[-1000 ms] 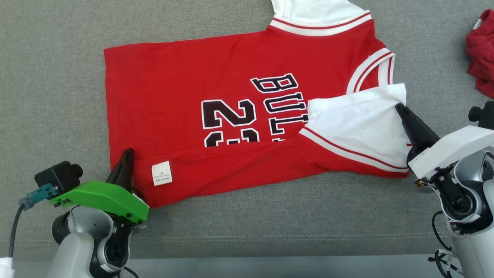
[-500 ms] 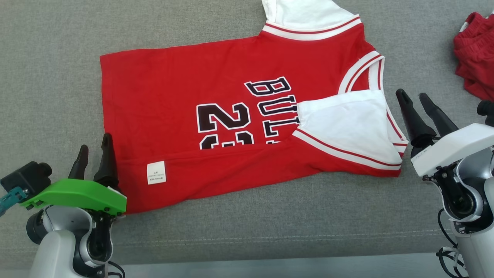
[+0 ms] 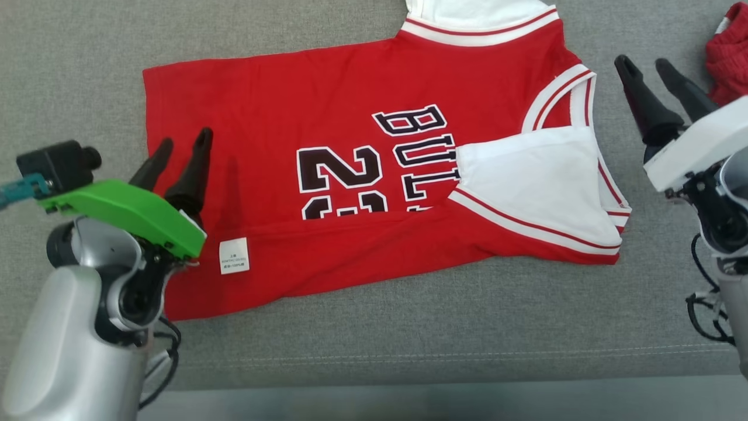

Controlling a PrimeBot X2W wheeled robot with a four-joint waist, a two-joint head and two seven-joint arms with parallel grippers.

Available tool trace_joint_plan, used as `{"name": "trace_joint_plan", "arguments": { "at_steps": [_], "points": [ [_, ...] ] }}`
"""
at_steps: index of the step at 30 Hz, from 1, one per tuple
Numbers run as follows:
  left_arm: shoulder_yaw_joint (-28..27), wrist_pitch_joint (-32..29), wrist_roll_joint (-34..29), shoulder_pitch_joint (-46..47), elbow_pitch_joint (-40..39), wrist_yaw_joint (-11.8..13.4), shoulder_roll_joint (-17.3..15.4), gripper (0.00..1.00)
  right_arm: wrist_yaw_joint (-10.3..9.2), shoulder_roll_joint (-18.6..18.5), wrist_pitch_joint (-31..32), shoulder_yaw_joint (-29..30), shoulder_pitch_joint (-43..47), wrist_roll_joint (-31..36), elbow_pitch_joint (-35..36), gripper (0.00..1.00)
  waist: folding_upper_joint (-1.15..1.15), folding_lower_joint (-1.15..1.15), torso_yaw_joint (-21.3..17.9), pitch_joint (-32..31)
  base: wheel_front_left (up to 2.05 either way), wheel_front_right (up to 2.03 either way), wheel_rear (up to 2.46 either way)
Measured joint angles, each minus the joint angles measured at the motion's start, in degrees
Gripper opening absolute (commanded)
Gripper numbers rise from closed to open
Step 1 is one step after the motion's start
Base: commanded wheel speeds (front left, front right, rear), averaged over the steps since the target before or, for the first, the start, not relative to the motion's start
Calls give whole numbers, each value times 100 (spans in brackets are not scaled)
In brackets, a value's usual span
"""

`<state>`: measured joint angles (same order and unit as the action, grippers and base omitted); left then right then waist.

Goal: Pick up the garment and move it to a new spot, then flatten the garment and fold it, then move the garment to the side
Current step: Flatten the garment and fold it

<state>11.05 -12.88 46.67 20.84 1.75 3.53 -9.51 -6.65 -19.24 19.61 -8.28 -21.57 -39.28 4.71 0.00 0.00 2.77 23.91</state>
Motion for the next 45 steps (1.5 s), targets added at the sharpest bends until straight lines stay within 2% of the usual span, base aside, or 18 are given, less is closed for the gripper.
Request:
{"name": "trace_joint_plan", "arguments": {
  "at_steps": [5, 9, 14, 26, 35, 45],
  "points": [
    [-115, -837, 682, 649, 112, -155, -196, 100, -10, -203, 524, -60, -754, 165, -256, 100, 0, 0, 63, 283, 0, 0, 0],
    [-514, -1321, 1105, 1221, 215, -151, -471, 100, -48, -282, 882, -85, -1397, 250, -497, 100, 0, 0, 116, 539, 0, 0, 0],
    [-748, -1896, 1757, 1807, 488, -142, -464, 100, -51, -371, 1265, -223, -1864, 426, -925, 100, 0, 0, 195, 845, 0, 0, 0],
    [-1338, -2709, 2761, 2436, 1191, -24, -623, 100, -33, -90, 1642, -673, -2769, 472, -1434, 100, 0, 1, 332, 1298, 0, 0, 0],
    [-1533, -3231, 3136, 2591, 1533, 33, -770, 100, 134, 27, 1678, -836, -3187, 482, -1745, 100, 0, 1, 317, 1468, 0, 0, 0],
    [-1668, -3556, 3254, 2762, 1739, 85, -1010, 100, 312, 225, 1636, -971, -3580, 506, -2018, 100, 0, 1, 167, 1618, 0, 0, 0]
  ]
}}
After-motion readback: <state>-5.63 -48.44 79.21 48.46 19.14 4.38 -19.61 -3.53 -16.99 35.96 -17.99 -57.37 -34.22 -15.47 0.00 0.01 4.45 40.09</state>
